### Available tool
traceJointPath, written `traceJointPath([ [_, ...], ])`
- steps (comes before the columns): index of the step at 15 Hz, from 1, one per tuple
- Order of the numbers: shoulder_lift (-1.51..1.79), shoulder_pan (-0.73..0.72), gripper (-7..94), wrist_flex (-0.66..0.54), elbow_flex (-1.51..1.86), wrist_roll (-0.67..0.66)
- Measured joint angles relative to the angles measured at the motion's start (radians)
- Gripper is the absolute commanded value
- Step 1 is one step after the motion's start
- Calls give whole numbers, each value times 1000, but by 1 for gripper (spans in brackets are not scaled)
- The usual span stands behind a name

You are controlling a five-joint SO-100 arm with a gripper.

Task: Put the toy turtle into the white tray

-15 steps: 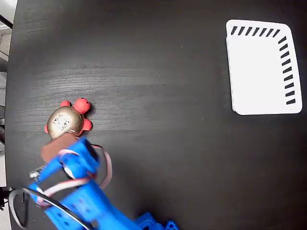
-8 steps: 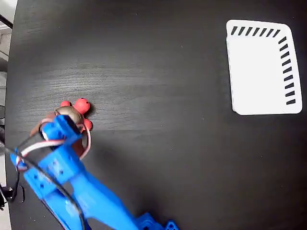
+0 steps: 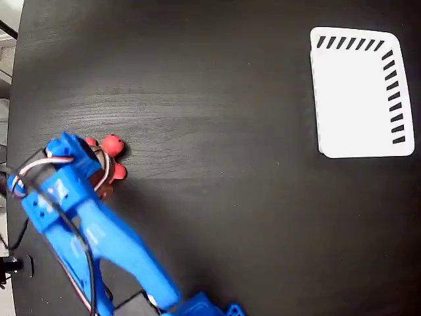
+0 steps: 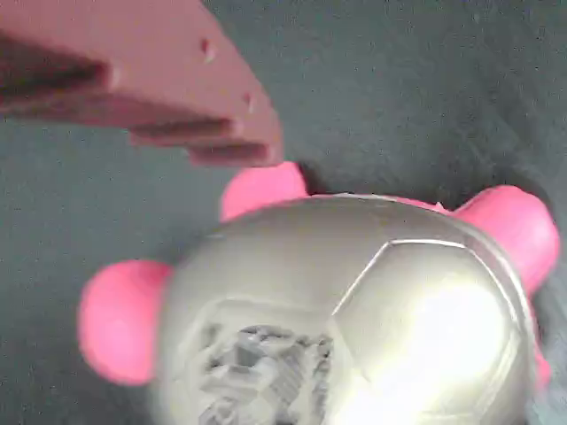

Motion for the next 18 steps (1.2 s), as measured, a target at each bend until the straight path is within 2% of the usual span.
traceJointPath([
  [7, -121, 0, 61, -52, -29, 0],
  [8, -129, -3, 54, -51, -37, 3],
  [10, -144, -14, 25, -72, -41, 8],
  [12, -164, -15, 0, -91, -63, 20],
  [18, -164, -29, 0, -81, -69, 78],
])
